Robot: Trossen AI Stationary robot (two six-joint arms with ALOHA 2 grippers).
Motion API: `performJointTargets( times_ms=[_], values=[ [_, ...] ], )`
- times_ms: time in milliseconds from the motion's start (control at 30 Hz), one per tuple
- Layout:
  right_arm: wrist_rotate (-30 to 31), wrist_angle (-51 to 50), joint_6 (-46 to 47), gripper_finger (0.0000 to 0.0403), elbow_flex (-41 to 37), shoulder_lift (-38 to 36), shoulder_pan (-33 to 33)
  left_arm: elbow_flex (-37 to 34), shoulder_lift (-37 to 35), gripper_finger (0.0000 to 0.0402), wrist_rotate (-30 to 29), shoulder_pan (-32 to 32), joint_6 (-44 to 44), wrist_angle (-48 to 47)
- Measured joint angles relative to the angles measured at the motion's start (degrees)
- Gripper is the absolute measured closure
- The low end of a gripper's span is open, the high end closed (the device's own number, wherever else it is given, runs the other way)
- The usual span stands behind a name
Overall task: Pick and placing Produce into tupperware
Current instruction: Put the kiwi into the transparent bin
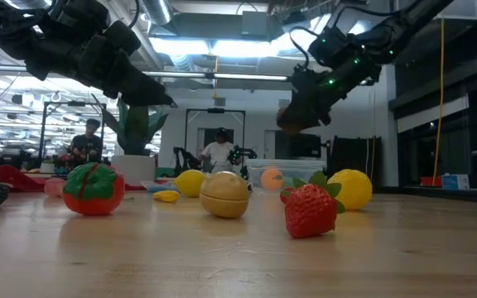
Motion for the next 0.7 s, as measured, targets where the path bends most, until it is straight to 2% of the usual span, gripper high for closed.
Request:
performJointTargets(
  times_ms=[167, 333, 700],
  values=[
    [1.08, -10.8, 0.18, 0.0157, 4.31, 0.0, 0.02, 0.0, 0.0, 0.0113, 0.0, -0.01, -0.02, 0.01],
    [1.86, -17.25, 0.01, 0.0157, 6.67, 0.0, 0.0, 0.0, 0.0, 0.0113, 0.0, -0.02, -0.02, 0.01],
    [2.62, -16.21, -0.63, 0.0157, 7.05, 2.11, -0.23, 0.0, 0.0, 0.0113, 0.0, -0.02, -0.04, 0.01]
  ],
)
